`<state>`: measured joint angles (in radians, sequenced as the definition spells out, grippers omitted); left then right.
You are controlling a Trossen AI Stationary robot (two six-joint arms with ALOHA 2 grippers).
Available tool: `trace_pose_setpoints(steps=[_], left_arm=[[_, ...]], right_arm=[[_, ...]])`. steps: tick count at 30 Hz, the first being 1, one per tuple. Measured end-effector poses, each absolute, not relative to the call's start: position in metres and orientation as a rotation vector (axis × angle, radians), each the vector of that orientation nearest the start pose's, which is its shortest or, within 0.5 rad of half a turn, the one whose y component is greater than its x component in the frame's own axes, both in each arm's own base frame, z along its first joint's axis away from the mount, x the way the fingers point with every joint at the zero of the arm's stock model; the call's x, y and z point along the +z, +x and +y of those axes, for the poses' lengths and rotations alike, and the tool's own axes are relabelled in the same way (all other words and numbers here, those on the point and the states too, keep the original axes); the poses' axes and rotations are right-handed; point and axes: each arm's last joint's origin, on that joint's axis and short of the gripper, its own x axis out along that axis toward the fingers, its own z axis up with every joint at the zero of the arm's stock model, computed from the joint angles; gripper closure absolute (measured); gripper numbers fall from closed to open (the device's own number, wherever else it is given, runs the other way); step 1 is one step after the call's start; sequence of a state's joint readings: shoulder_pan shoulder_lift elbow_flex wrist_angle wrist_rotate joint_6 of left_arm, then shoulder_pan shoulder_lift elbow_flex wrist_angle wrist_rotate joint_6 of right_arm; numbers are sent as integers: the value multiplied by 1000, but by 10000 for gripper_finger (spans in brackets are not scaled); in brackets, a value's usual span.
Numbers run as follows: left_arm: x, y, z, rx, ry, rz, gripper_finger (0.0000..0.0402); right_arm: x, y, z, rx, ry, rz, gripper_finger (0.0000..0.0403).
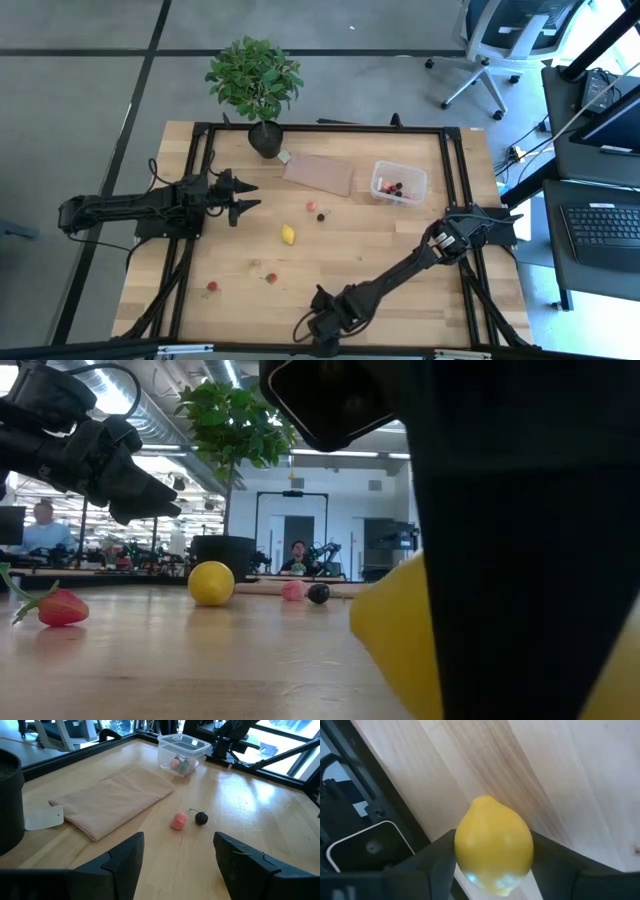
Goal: Pick and placing Produce into tupperware
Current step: Put the bottom yellow lemon into the transparent container
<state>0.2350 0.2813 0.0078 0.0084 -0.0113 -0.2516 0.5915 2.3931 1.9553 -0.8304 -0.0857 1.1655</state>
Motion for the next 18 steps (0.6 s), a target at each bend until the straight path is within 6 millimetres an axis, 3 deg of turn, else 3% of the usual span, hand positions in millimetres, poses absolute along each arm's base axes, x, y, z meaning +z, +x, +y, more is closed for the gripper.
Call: trace_pose_setpoints(steps=[3,13,16,18], left_arm=[[143,109,26,277,-279,232,170],[143,109,26,276,-279,232,170],[143,109,26,276,-280,232,170],[143,109,26,276,-280,232,170]], right_arm=[[140,405,275,-206,656,1392,193],[143,405,274,-204,664,1392,193],[154,405,265,-223,671,1400,193],[172,403,254,-252,668,1389,193]])
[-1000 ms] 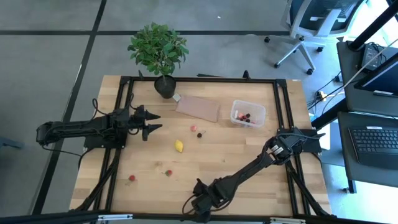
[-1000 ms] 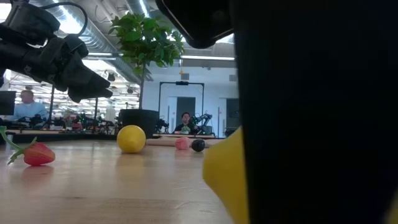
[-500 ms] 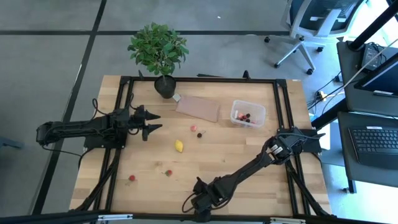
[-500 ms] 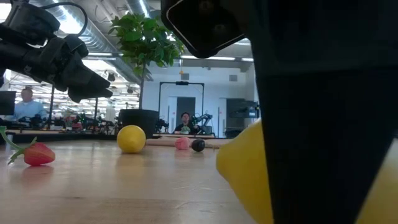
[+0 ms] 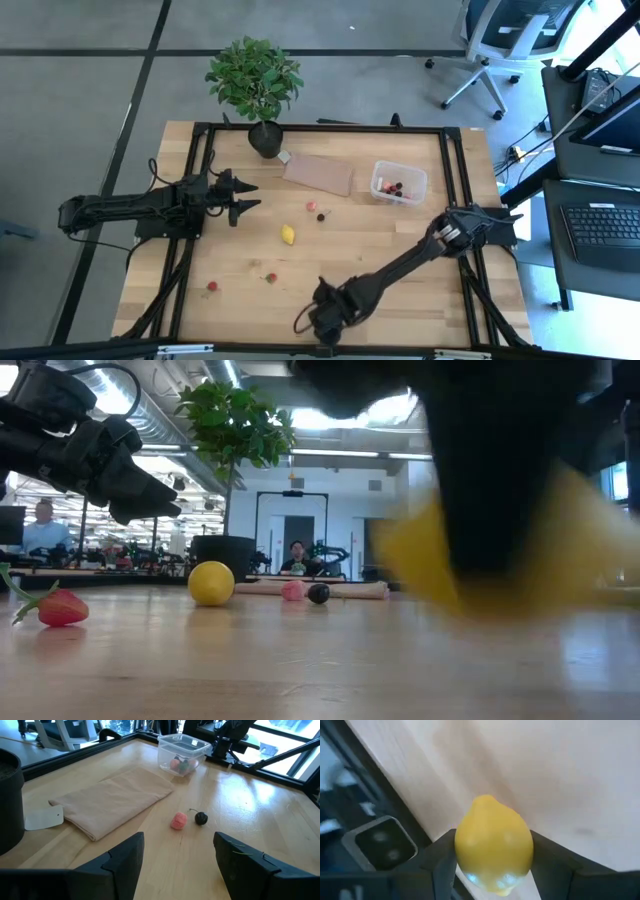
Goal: Pick and placing Produce into tupperware
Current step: Put the bottom yellow lemon into the transparent container
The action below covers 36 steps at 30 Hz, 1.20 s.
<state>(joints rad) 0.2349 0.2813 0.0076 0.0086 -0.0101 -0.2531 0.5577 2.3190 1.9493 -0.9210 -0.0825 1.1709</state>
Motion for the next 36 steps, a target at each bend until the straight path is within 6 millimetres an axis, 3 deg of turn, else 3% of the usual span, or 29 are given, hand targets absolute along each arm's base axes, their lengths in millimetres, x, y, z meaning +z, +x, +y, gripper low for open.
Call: trace_pose_setpoints(steps=[5,11,14,17,24,30,36], left_arm=[[143,109,26,272,-283,232,170],[143,109,26,272,-288,232,170],[143,109,26,269,-289,232,170],[143,109,26,268,-291,232,170],[143,109,26,255,-339,227,170],[143,109,26,259,-369,223,170],[143,109,26,263,-368,223,170]], right_arm=[[228,388,213,-397,607,1355,193],[301,351,152,-643,533,1275,193],[324,334,123,-770,519,1245,193],[342,323,96,-767,548,1202,193],[337,291,28,-895,554,1230,193],[297,252,-14,-1010,623,1240,193],[248,235,-46,-1034,723,1151,193]])
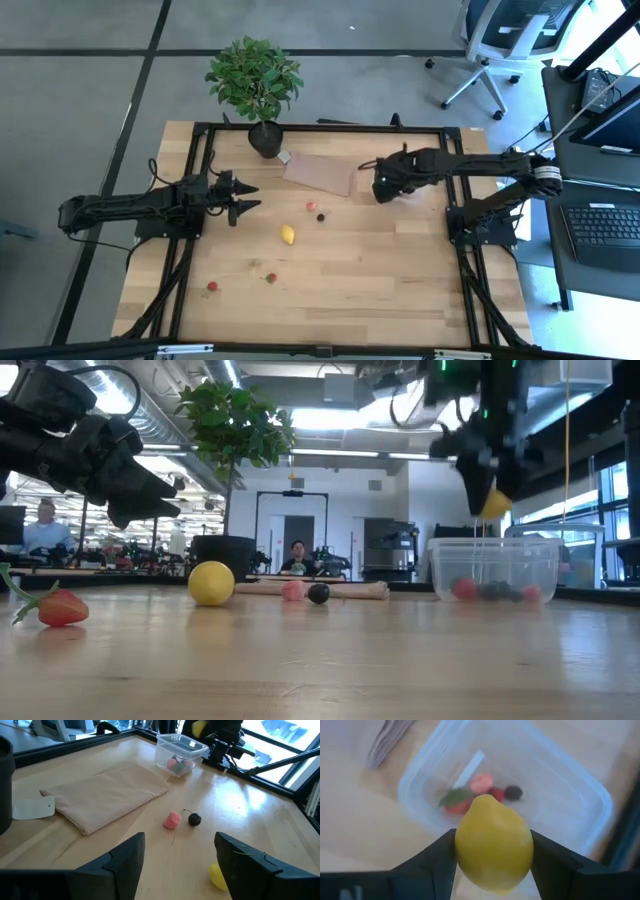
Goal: Pick and placing Produce into tupperware
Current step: Put the bottom yellow lemon into the transparent container, then put the black cherry into the transparent container
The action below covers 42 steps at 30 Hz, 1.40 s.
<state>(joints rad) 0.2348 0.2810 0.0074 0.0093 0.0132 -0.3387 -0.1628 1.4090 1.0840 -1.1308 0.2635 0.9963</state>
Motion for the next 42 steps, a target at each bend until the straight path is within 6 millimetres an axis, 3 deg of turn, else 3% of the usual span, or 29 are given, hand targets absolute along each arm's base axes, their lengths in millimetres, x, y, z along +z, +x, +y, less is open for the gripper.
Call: trace_pose_setpoints(steps=[7,14,21,28,34,38,42], left_arm=[[143,109,26,266,-368,223,170],[143,109,26,266,-368,223,170],[143,109,26,266,-368,223,170],[146,110,26,253,-368,191,170],[148,110,26,252,-363,174,170],[148,110,27,302,-351,166,170],[148,109,28,329,-346,163,170]], right_arm=[[198,225,-67,-1044,752,1123,193],[188,218,-73,-1017,692,1174,160],[209,227,-76,-928,599,1189,134],[260,250,-78,-775,481,1083,131],[304,277,-68,-638,443,833,131],[313,299,-54,-449,271,655,130],[299,319,-42,-335,135,612,130]])
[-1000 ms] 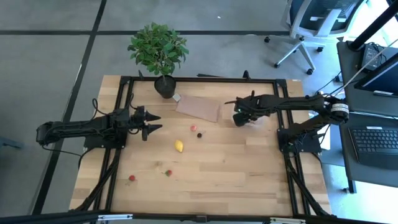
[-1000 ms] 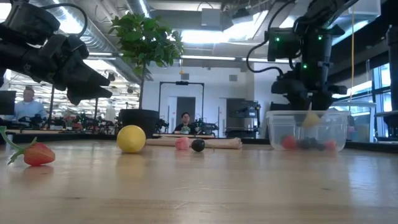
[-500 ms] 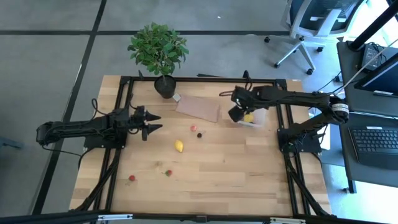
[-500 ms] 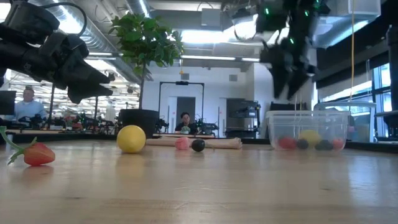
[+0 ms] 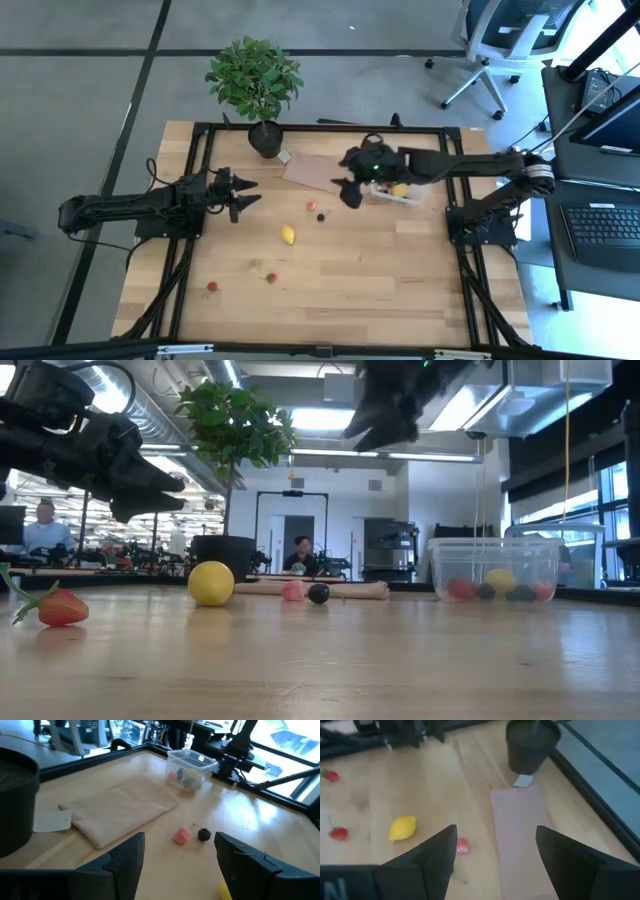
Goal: Pick and placing Produce into tupperware
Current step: Put the black cherry into the transparent container
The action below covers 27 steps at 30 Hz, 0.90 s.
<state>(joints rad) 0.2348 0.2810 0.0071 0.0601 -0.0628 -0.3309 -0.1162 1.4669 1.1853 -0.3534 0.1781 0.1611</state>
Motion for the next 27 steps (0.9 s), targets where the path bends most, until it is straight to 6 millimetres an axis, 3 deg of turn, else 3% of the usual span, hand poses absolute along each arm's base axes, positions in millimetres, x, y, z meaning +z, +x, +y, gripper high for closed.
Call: trace_pose_setpoints(steps=[6,14,19,27], left_arm=[[148,109,28,336,-345,162,170],[148,109,28,336,-345,162,170],[148,109,28,336,-344,164,170],[147,109,28,337,-345,169,170]], right_arm=[[241,348,-34,-227,115,705,147],[171,372,-20,-86,-71,893,190],[156,378,-14,-46,-65,902,205],[150,385,-9,38,-33,857,208]])
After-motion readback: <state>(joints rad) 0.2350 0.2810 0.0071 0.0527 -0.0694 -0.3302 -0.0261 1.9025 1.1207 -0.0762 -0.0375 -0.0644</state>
